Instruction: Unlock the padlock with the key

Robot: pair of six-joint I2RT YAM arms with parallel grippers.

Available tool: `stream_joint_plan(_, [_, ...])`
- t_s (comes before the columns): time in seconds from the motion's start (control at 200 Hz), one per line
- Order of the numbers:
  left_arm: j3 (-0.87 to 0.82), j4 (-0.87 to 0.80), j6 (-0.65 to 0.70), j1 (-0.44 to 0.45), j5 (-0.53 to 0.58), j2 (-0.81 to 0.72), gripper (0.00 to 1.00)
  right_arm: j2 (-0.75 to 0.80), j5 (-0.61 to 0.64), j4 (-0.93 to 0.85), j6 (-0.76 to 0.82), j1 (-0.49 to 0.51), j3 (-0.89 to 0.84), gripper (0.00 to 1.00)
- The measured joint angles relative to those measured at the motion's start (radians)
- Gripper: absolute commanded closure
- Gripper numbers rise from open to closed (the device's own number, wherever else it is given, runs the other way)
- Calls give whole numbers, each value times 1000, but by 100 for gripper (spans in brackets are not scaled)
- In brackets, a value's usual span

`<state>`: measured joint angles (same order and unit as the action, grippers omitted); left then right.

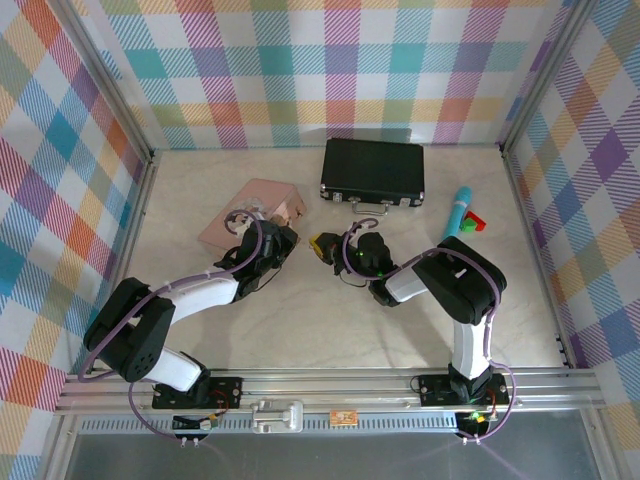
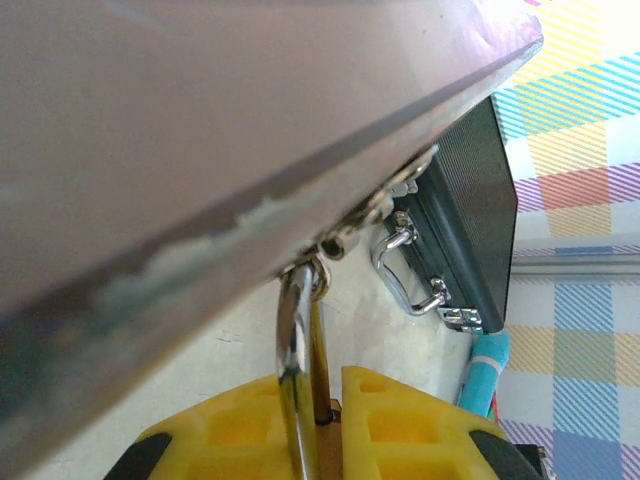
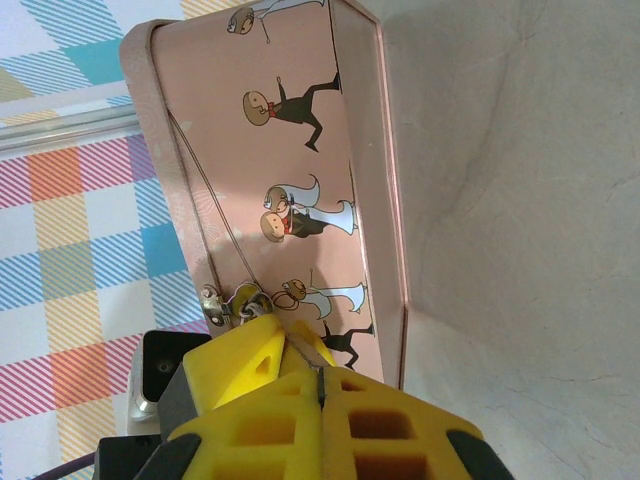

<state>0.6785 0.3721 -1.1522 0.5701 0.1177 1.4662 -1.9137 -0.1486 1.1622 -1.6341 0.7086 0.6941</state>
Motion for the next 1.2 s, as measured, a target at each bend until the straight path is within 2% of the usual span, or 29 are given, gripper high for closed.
stream_joint_plan(0.415, [7,25,-16,8,20,16,100,0,17,5,-2,11,10,100])
stream_joint_plan(0.815, [13,22,-88,30,135,32,100,-61,47,66,-85,32,31,100])
stream_joint_plan(1.2, [29,52,-109,32,196,66,100,-92,23,77,-113,38,79,100])
